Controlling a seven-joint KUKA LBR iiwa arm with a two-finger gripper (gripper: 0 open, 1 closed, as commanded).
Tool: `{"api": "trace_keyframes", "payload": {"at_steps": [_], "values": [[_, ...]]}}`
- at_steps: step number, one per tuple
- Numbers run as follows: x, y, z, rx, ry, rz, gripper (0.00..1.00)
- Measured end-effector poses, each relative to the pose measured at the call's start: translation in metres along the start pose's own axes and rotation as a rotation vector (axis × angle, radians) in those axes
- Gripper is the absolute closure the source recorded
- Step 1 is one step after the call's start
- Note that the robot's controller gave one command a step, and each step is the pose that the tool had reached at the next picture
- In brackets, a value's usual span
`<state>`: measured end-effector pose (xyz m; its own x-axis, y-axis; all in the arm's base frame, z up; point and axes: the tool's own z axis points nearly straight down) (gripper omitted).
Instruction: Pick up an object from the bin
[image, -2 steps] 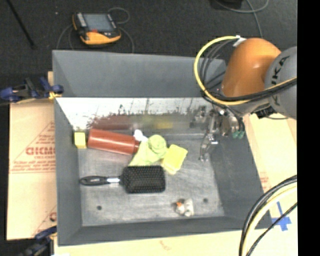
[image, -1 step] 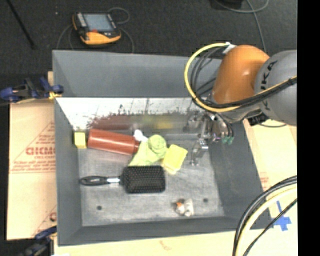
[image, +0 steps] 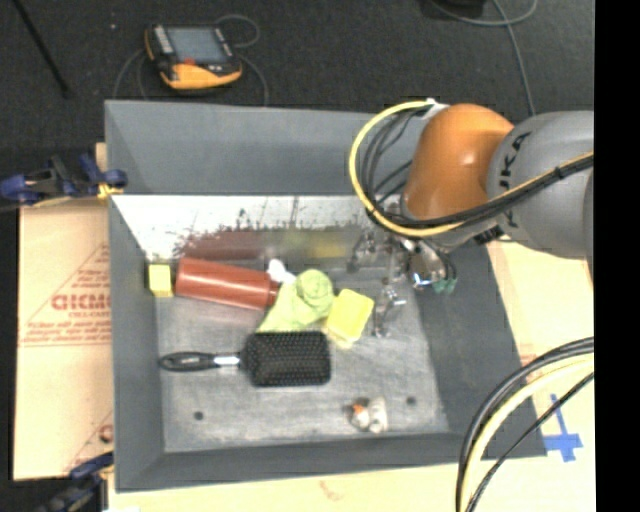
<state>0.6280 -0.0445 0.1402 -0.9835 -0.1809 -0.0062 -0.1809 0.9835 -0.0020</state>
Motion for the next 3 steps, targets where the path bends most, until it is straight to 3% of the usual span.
{"api": "trace_keyframes", "payload": {"at_steps": [1,2,3], "values": [[-0.01,0.007,0.03,-0.002,0.002,0.161,0.0],[-0.003,0.038,0.065,0.002,-0.009,-0.071,1.0],[-0.003,0.038,0.065,0.002,-0.009,-0.071,1.0]]}}
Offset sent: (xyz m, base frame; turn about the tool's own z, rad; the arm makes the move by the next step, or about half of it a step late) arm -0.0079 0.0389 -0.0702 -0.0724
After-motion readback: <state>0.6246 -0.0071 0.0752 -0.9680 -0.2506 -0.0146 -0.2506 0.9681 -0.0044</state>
